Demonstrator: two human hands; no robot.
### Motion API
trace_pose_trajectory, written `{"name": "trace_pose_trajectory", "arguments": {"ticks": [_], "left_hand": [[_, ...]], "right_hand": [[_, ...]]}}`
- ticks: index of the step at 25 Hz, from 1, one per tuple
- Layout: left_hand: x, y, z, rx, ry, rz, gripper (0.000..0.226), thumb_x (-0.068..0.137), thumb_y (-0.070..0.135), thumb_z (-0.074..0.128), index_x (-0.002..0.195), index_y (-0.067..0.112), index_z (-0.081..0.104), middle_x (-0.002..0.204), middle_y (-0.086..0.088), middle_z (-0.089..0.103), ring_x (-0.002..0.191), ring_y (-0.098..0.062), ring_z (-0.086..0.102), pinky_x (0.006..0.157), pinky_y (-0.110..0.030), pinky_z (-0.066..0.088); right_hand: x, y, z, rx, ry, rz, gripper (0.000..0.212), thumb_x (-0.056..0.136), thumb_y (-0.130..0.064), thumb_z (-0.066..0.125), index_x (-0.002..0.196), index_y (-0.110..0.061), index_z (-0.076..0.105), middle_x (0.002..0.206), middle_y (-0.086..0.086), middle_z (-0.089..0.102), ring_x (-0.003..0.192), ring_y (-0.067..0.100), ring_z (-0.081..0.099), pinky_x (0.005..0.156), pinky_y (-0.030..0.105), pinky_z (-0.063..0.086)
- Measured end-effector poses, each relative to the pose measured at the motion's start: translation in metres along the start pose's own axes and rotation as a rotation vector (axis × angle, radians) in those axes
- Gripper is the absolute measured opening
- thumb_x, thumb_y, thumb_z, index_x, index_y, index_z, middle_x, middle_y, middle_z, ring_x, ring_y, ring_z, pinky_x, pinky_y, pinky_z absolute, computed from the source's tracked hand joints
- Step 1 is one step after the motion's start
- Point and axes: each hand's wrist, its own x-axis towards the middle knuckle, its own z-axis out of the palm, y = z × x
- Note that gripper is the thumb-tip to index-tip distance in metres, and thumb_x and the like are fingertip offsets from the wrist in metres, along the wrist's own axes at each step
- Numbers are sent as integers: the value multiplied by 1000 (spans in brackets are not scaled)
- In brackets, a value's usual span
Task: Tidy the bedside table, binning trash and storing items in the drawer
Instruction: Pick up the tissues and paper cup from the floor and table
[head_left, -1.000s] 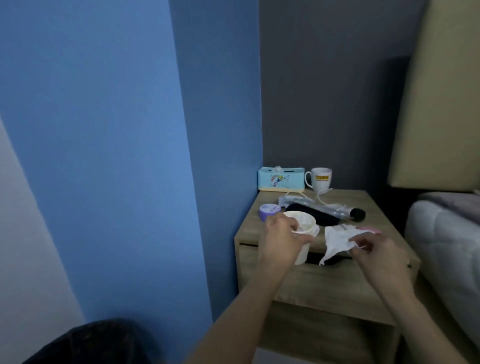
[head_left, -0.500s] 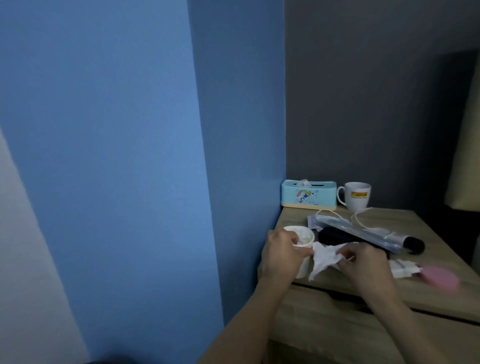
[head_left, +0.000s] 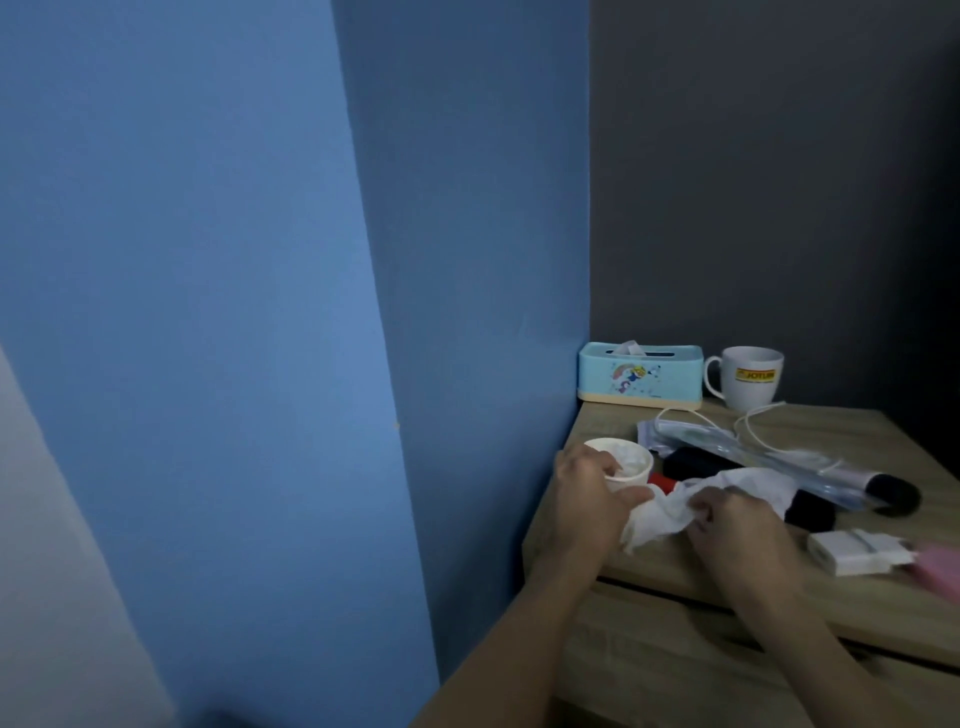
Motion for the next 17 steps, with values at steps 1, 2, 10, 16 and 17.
{"name": "trace_pose_trajectory", "arguments": {"ticks": [1, 2, 10, 16, 17], "left_hand": [[-1, 0, 3, -1, -2, 35, 39, 73, 26, 78, 106, 9, 64, 124, -6, 53, 117, -20, 47, 92, -23, 36], [-3, -1, 6, 4, 6, 70, 39, 73, 25, 77, 106, 10, 64, 124, -5, 53, 119, -19, 45, 92, -22, 35], [-13, -13, 5, 113, 38, 188, 62, 69, 32, 78, 124, 25, 51, 139, 2, 40, 132, -18, 31, 108, -36, 33], [-22, -8, 10, 187, 12, 200, 65, 69, 31, 74, 127, 29, 44, 143, 4, 30, 130, -16, 30, 97, -30, 36], [-23, -8, 11, 185, 11, 199, 65, 70, 31, 74, 127, 29, 45, 144, 4, 30, 131, -16, 29, 97, -30, 36]], "right_hand": [[-5, 1, -1, -35, -9, -27, 23, 84, -22, 58, 105, -15, 62, 99, 8, 65, 78, 18, 55, 66, 28, 44], [-13, 3, -1, -62, -2, -56, 28, 82, -26, 59, 109, -19, 60, 104, 7, 64, 83, 18, 54, 69, 30, 45], [-32, 30, -4, 20, 153, -35, 75, 68, -33, 76, 132, -16, 42, 138, 17, 43, 125, 35, 42, 99, 48, 38], [-39, 23, 1, 67, 107, -210, 32, 76, -5, 68, 108, -11, 66, 105, 16, 68, 91, 32, 63, 79, 42, 51], [-43, 21, 3, 61, 83, -271, 31, 81, -7, 63, 111, -13, 65, 109, 12, 68, 95, 28, 63, 82, 39, 50]]}}
